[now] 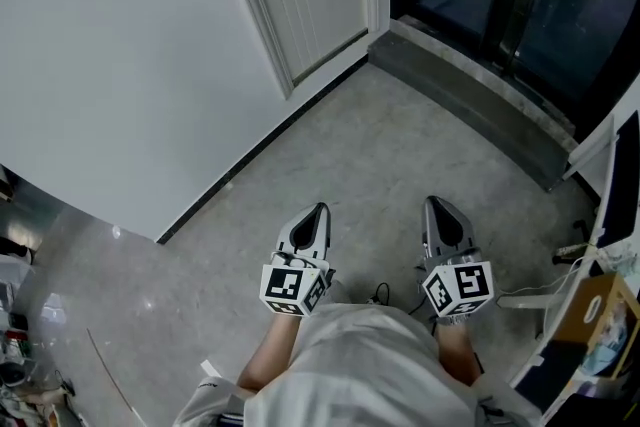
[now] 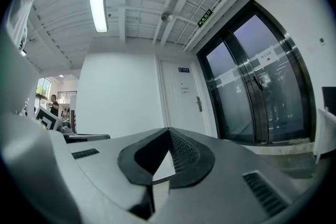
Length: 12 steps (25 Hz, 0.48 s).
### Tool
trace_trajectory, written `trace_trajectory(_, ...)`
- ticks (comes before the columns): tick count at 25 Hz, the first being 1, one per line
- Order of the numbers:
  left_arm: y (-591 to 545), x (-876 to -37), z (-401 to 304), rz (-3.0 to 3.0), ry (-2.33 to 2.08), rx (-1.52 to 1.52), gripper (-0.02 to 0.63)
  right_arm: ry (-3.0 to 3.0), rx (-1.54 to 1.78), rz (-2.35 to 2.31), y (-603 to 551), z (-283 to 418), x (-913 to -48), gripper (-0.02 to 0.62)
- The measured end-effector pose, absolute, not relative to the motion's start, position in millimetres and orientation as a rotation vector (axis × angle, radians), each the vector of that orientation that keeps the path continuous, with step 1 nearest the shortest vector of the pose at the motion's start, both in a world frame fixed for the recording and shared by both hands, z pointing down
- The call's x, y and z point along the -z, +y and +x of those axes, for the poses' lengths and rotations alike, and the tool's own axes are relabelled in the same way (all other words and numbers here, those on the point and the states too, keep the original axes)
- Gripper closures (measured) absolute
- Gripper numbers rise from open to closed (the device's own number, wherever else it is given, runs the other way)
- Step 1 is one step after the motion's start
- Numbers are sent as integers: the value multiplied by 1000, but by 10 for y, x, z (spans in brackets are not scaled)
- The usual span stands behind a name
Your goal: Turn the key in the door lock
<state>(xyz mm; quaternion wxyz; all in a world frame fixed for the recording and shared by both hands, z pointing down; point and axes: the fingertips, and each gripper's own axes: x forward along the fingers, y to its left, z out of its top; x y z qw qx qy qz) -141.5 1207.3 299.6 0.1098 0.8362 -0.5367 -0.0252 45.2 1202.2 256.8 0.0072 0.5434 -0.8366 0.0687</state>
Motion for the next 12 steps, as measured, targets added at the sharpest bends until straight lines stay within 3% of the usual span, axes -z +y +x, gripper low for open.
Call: trace_trajectory(12,11413,-3088,-1572,2466,-1554,85,597,-2596,-273,1637,11387,155,-2802,595)
